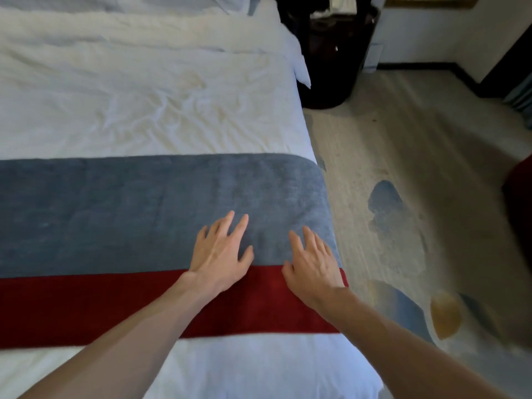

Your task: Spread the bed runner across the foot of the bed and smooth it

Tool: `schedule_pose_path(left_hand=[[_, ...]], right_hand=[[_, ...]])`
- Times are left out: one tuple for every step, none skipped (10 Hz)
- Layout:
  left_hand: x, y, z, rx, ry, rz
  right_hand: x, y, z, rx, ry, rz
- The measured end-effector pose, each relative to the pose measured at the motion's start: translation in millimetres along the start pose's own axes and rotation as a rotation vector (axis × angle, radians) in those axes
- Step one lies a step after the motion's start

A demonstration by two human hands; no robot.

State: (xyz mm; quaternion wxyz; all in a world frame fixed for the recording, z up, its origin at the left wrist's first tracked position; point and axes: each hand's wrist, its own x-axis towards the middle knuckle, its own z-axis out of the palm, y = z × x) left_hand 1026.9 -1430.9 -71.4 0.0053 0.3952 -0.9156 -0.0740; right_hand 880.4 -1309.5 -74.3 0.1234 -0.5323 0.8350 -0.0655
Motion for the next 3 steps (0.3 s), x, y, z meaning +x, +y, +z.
schedule_pose_path(left_hand=[[2.4, -32.8, -71.7, -0.003, 0.037, -0.052], [12.2, -73.4, -160.1, -0.013, 0.113, -0.098], [5.7, -112.9, -242.9, -0.054, 0.208, -0.200]], right_hand=[[20.7, -41.0, -54.9, -0.037, 0.018, -0.084], [49.2, -91.9, -124.7, -0.038, 0.087, -0.162], [62.0, -153.3, -191.0, -0.100, 0.088, -0.217]])
